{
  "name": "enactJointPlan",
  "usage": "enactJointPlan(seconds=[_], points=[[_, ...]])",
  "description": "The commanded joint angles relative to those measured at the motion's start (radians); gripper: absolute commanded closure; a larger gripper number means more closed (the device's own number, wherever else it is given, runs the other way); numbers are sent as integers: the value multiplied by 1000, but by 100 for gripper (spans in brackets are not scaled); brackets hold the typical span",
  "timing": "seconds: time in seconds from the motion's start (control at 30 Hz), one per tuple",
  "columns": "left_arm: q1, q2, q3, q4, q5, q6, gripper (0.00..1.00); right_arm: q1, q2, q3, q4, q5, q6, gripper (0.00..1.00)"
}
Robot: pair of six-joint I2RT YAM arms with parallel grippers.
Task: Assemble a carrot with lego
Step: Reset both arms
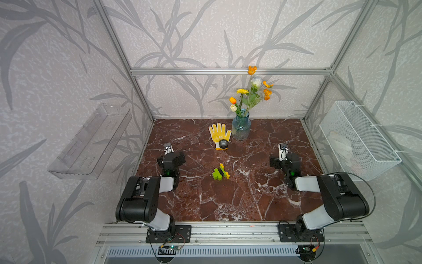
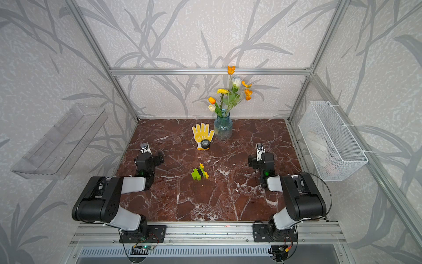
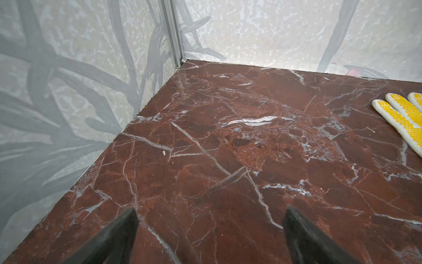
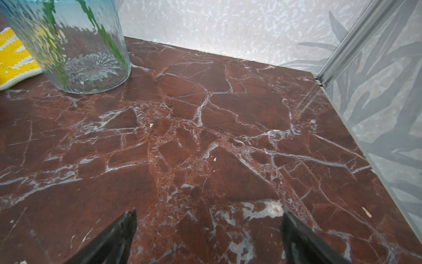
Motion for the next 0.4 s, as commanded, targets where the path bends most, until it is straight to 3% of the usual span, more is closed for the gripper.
enactJointPlan(seconds=[0.0, 0.37], points=[[4, 4, -9, 23, 6, 2, 0, 1, -17, 19, -5, -17, 6, 1], [5, 4, -10, 24, 5, 3, 0, 1, -15, 21, -9, -18, 7, 1]])
